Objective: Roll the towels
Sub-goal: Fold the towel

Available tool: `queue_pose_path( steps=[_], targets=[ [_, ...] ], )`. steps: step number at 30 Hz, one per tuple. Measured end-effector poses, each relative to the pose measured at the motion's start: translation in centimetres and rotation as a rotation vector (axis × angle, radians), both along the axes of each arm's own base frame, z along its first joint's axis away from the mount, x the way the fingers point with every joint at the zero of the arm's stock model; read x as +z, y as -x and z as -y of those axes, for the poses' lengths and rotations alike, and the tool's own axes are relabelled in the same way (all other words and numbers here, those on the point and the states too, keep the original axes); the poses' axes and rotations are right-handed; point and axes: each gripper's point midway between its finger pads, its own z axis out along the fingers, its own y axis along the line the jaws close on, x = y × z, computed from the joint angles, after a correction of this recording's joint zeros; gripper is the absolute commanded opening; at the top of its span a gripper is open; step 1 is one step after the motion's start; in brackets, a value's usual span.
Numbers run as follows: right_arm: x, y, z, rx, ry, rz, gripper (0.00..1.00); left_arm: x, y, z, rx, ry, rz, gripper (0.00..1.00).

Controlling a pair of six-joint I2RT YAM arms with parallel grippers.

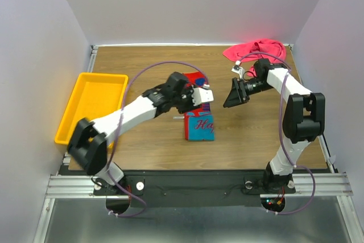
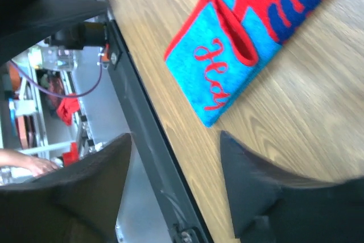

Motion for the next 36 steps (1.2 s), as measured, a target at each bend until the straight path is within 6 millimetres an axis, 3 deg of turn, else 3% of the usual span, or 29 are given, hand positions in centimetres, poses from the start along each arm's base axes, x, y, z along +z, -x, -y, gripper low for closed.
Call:
queue_pose_path(
  steps=[2, 3, 4, 8, 10, 13, 17, 20, 27, 36],
  targets=[
    [0.3, 0.3, -0.6, 0.008, -0.025, -0.003, 0.54, 3.4, 1.0, -1.2, 0.015, 0.090, 0.052, 0.67],
    [0.3, 0.6, -1.1, 0.018, -0.034, -0.008, 0.53, 3.4, 1.7, -1.7, 0.013, 0.098, 0.046, 0.68],
    [0.1, 1.1, -1.9, 0.034, -0.050, -0.016, 0.51, 6.0, 2.9, -2.4, 0.006, 0.163, 0.091, 0.69],
    [-0.8, 3.2, -5.4, 0.123, -0.090, -0.074, 0.46, 7.6, 6.2, -4.0, -0.022, 0.255, 0.116, 0.72],
    [-1.6, 3.4, -6.8, 0.157, -0.112, -0.095, 0.45, 6.6, 6.9, -4.2, -0.031, 0.255, 0.096, 0.72],
    [-4.5, 3.8, -8.4, 0.189, -0.118, -0.184, 0.44, 2.5, 7.9, -4.7, -0.043, 0.194, 0.031, 0.73],
    [-8.4, 3.3, -8.7, 0.171, -0.091, -0.278, 0.43, -1.8, 10.2, -4.8, -0.099, 0.106, 0.006, 0.73],
    [-10.6, 3.1, -8.5, 0.137, -0.040, -0.320, 0.44, -4.0, 12.3, -3.5, -0.184, 0.051, 0.013, 0.74],
    [-11.6, 2.7, -8.6, 0.069, 0.006, -0.356, 0.49, -7.3, 12.3, -0.2, -0.224, -0.019, 0.070, 0.78],
    [-11.5, 2.2, -8.7, 0.032, 0.020, -0.377, 0.56, -9.9, 10.9, 1.1, -0.216, -0.093, 0.159, 0.75]
  ],
)
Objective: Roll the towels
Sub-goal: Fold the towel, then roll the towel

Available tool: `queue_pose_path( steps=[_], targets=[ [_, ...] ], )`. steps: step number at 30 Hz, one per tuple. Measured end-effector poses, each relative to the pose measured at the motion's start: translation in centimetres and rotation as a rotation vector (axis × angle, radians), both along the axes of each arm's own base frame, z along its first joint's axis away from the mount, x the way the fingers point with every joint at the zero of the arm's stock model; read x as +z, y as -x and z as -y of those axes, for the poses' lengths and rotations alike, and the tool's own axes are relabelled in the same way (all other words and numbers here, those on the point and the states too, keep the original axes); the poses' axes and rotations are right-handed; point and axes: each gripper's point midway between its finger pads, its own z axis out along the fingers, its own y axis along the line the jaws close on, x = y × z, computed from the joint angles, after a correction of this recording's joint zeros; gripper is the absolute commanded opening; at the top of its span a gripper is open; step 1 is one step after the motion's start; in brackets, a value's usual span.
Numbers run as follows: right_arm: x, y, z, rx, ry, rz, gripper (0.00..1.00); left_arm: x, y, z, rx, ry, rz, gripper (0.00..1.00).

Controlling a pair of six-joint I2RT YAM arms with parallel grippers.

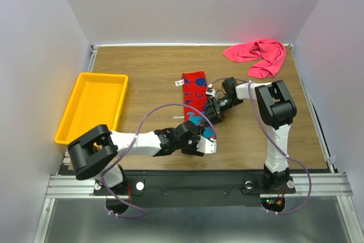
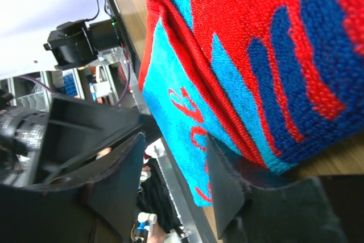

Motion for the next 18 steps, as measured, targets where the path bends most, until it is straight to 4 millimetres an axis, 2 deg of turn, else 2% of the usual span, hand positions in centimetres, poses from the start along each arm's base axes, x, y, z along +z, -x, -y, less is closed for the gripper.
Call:
queue_pose_path(
  steps=[3, 6, 7, 10, 12, 14, 18],
  targets=[
    [0.2, 0.0, 0.0, -0.005, 0.000, -0.006, 0.63, -1.3, -0.6, -0.1, 0.015, -0.038, 0.019, 0.65],
    [0.6, -0.1, -0.1, -0.010, 0.003, -0.002, 0.75, -1.4, -1.3, 0.2, 0.030, -0.037, 0.041, 0.56],
    [0.8, -0.2, -0.1, -0.013, 0.002, -0.003, 0.83, -1.5, -1.5, 0.5, 0.039, -0.035, 0.046, 0.51],
    [1.6, -0.3, -0.2, -0.017, 0.004, 0.018, 0.93, -1.9, -1.8, 0.7, 0.053, -0.040, 0.043, 0.41],
    [1.9, -0.6, -0.1, -0.020, 0.020, 0.050, 1.00, -2.0, -1.8, 0.7, 0.064, -0.041, 0.032, 0.27],
    [2.2, -1.0, 0.1, -0.027, 0.043, 0.091, 1.00, -2.1, -1.6, 0.7, 0.067, -0.052, 0.015, 0.19],
    [3.4, -2.0, 0.7, -0.050, 0.091, 0.185, 1.00, -1.9, -1.0, 1.0, 0.051, -0.072, -0.045, 0.12]
  ],
)
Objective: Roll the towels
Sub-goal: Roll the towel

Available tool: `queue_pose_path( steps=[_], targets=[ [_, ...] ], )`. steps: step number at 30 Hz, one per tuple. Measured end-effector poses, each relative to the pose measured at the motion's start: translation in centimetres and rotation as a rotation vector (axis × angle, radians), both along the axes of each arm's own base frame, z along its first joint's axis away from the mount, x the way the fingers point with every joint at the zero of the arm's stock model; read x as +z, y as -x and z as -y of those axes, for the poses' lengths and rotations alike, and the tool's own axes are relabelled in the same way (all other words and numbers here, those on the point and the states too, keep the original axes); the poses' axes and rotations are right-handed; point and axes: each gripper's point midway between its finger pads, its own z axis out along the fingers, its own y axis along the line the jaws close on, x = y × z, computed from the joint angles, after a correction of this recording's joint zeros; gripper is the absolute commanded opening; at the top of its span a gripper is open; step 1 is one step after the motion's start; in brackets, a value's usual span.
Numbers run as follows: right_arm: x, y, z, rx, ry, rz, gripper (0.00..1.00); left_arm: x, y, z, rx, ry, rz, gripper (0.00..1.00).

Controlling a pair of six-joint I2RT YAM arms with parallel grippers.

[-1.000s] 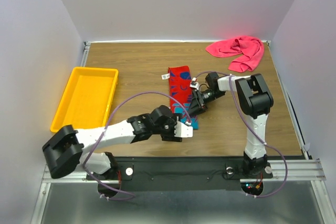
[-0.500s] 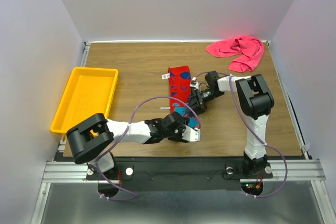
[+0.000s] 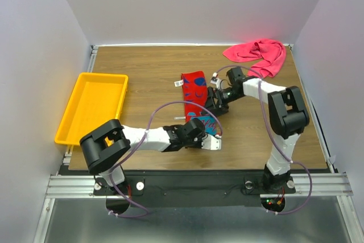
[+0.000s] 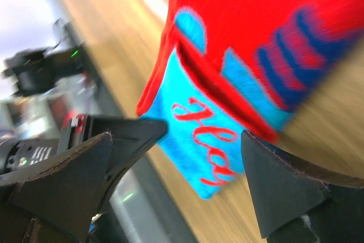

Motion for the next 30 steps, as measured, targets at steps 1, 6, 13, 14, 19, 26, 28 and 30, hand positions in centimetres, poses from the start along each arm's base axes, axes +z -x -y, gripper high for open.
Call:
queue_pose_path(
  steps=[1, 6, 13, 14, 19, 26, 28, 30],
  targets=[
    [0.8, -0.9, 0.7, -0.020, 0.025, 0.065, 1.00, 0.1, 0.3, 0.2, -0.007, -0.002, -0.021, 0.12],
    [6.3, -4.0, 4.1, -0.111, 0.112, 0.369, 1.00, 0.7, 1.0, 0.6, -0.016, -0.001, -0.155, 0.13],
    [15.2, -4.0, 6.8, -0.167, 0.174, 0.776, 1.00, 2.1, -0.8, 0.4, 0.033, 0.046, -0.408, 0.14],
    [15.7, -3.6, 7.1, -0.165, 0.180, 0.806, 1.00, 2.1, -1.1, 0.3, 0.037, 0.052, -0.431, 0.14],
    [16.5, -0.6, 8.3, -0.085, 0.216, 0.907, 1.00, 1.4, -1.0, -0.3, 0.030, 0.053, -0.655, 0.15],
    [13.0, 3.8, 9.2, 0.149, 0.249, 0.871, 1.00, 0.1, -0.1, -0.3, 0.008, 0.047, -0.940, 0.17],
    [11.2, 5.6, 9.4, 0.220, 0.249, 0.826, 1.00, 0.2, -0.4, -0.2, 0.011, 0.060, -1.005, 0.17],
    [9.8, 7.1, 9.5, 0.278, 0.246, 0.792, 1.00, 0.1, -0.4, -0.3, 0.013, 0.073, -1.080, 0.18]
  ],
)
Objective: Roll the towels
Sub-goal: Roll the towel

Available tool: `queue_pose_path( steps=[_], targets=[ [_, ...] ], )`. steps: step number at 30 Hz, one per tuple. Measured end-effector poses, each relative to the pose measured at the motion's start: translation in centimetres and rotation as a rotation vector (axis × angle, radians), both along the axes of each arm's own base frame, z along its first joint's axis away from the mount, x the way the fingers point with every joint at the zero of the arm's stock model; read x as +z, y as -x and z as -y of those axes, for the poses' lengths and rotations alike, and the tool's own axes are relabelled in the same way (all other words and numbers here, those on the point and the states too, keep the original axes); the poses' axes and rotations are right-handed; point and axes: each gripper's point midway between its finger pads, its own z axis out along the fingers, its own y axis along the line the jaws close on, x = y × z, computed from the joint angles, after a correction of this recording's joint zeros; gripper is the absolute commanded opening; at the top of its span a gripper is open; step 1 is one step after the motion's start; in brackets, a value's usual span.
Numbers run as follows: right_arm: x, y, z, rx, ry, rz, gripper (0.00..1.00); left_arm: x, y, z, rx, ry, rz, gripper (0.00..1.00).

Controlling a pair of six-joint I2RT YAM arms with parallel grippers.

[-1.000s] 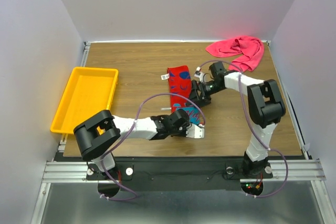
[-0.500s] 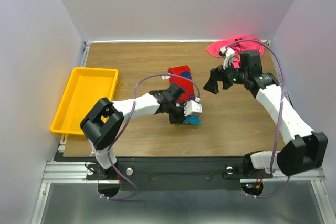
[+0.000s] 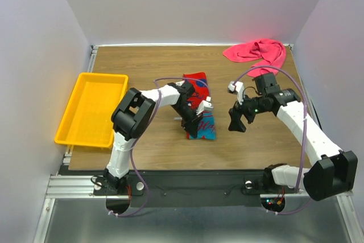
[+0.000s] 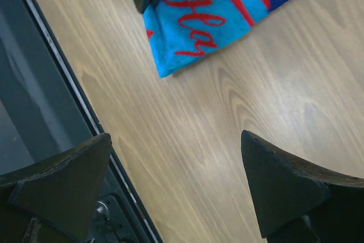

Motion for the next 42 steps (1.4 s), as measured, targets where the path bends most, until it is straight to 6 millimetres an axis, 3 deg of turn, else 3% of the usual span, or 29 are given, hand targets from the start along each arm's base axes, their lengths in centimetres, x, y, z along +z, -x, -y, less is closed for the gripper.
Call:
queue_pose_path(
  steps=[5, 12, 19, 26, 29, 30, 31, 32, 34, 42],
  targets=[
    [-1.4, 1.1, -1.3, 0.069, 0.041, 0.019, 1.00, -0.1, -0.3, -0.2, 0.014, 0.012, -0.116, 0.18],
    [-4.9, 2.5, -6.9, 0.234, 0.119, 0.139, 0.91, -0.1, -0.3, -0.3, 0.029, 0.011, -0.234, 0.18],
    [-9.6, 1.6, -10.2, 0.278, 0.204, 0.208, 0.85, -0.2, -0.4, -0.4, 0.035, 0.003, -0.263, 0.20],
    [-12.3, 0.6, -11.1, 0.287, 0.237, 0.269, 0.70, -0.2, -0.3, -0.4, 0.041, 0.000, -0.285, 0.22],
    [-13.2, 0.2, -11.1, 0.288, 0.251, 0.284, 0.51, -0.2, -0.4, -0.5, 0.039, 0.002, -0.283, 0.24],
    [-13.5, 0.2, -11.0, 0.289, 0.253, 0.284, 0.39, -0.2, -0.4, -0.5, 0.038, 0.002, -0.282, 0.25],
    [-13.8, 0.2, -11.0, 0.291, 0.255, 0.283, 0.33, -0.2, -0.4, -0.5, 0.038, 0.002, -0.282, 0.25],
    [-14.2, 0.4, -11.0, 0.298, 0.255, 0.274, 0.19, -0.2, -0.3, -0.5, 0.038, 0.001, -0.283, 0.27],
    [-14.2, 0.3, -11.2, 0.301, 0.244, 0.283, 0.03, -0.1, -0.3, -0.5, 0.039, 0.000, -0.286, 0.29],
    [-14.1, 1.2, -11.7, 0.313, 0.191, 0.230, 0.01, 0.7, -0.6, -1.0, 0.040, -0.023, -0.244, 0.45]
  ],
)
